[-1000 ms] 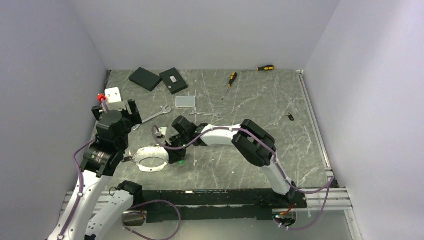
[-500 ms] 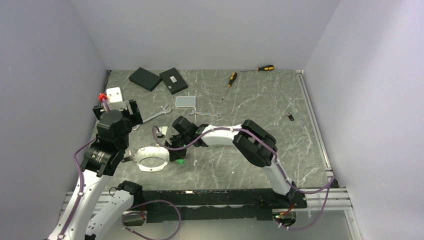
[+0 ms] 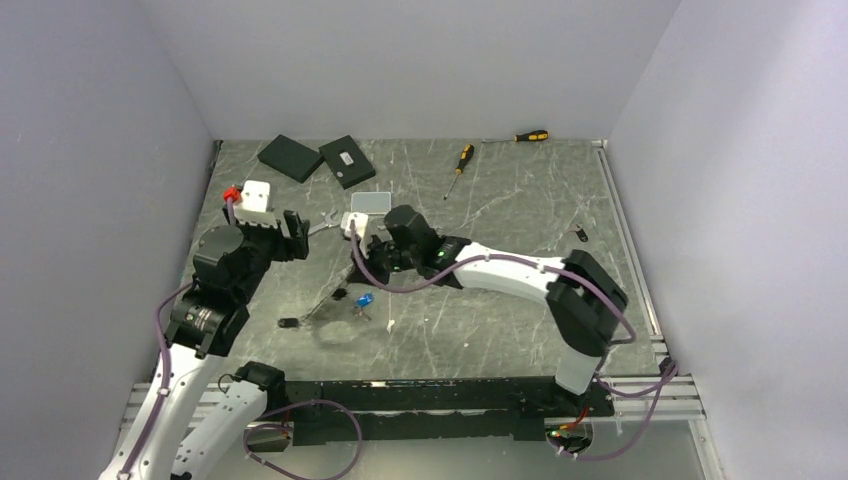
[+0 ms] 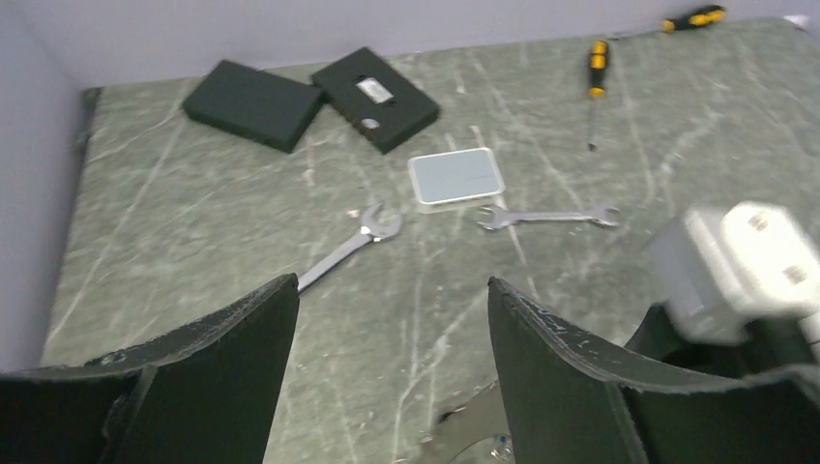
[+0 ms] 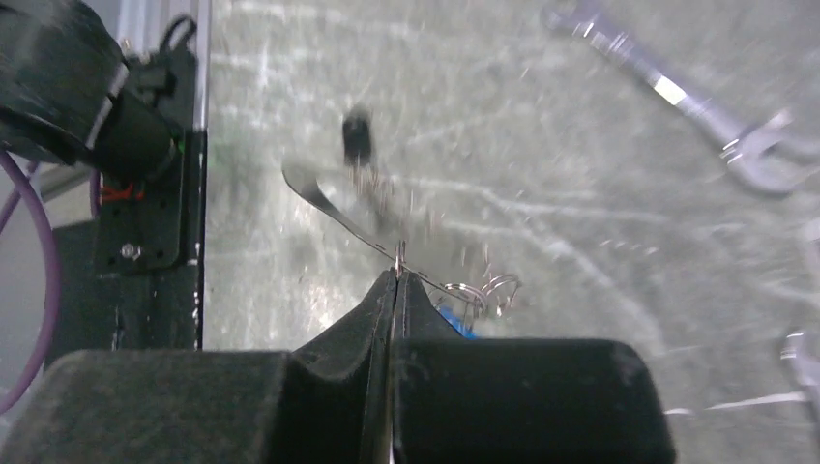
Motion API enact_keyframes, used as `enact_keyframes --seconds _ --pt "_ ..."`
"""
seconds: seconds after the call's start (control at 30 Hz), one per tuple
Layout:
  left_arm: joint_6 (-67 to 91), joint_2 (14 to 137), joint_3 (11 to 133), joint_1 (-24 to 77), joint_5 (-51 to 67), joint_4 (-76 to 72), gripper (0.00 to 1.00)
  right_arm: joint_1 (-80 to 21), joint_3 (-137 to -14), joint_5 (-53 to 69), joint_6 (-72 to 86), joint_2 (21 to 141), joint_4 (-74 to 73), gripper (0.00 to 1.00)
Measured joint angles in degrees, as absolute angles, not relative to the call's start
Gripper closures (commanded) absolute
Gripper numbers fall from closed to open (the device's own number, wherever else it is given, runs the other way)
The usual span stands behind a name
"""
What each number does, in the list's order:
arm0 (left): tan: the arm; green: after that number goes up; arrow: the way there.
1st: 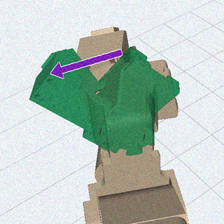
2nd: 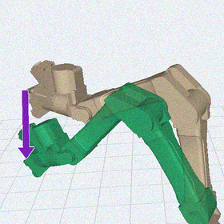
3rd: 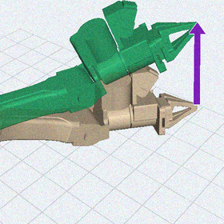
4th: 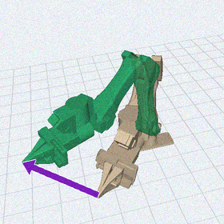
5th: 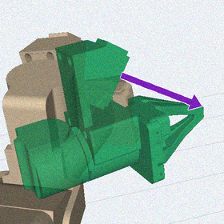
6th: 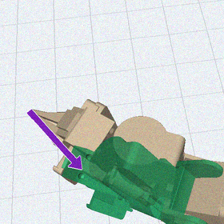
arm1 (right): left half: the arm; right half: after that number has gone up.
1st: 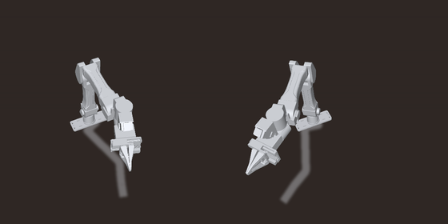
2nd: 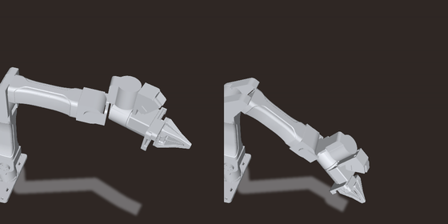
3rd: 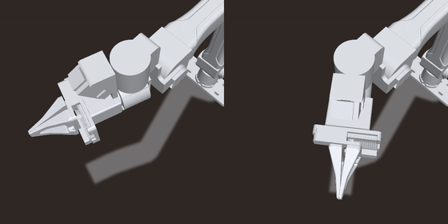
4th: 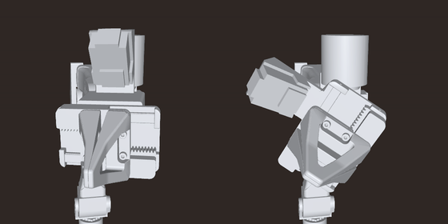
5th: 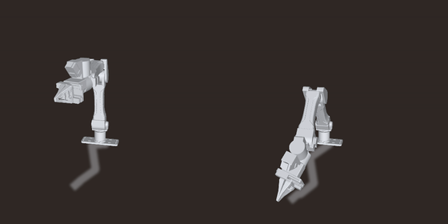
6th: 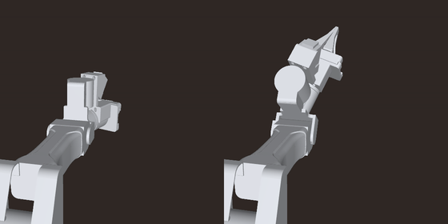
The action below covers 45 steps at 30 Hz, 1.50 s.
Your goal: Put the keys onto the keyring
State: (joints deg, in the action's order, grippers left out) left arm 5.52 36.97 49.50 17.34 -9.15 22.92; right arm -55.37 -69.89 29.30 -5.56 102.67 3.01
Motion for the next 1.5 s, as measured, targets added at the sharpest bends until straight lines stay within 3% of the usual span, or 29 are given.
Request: enact_keyframes --seconds 0.33,0.57,0.83,0.93,1.07,1.27,1.37,1.5 --pt "5.08 37.52 49.39 17.34 11.35 19.05 0.27 -50.28 -50.65 34.0 -9.19 87.9 28.8 1.0" --pt "4.03 37.01 48.6 17.34 29.43 16.45 0.28 -46.3 -44.12 39.62 -15.18 82.59 34.92 1.0" --pt "3.68 40.34 48.6 17.34 46.78 14.22 0.35 -37.58 -44.62 56.75 -17.87 73.97 36.64 1.0" --pt "3.68 41.65 48.6 17.34 50.85 14.22 0.36 -35.53 -48.51 65.65 -21.78 74.24 29.1 1.0" --pt "3.68 42.5 48.6 17.34 55.2 14.15 0.37 -33.04 -61.01 77.71 -40.34 77.65 3.51 1.0" --pt "3.66 43.7 48.62 17.37 59.86 13.96 0.39 -30.5 -76.53 83.99 -69.08 85.19 -31.83 1.0" --pt "3.7 43.81 48.62 17.47 60.93 13.63 0.39 -30.92 -77.32 84.79 -75.33 86.87 -41.04 1.0" --pt "3.79 43.62 48.25 17.82 61.25 11.22 0.39 -31.99 -76.88 85.17 -74.85 86.28 -42.37 1.0"
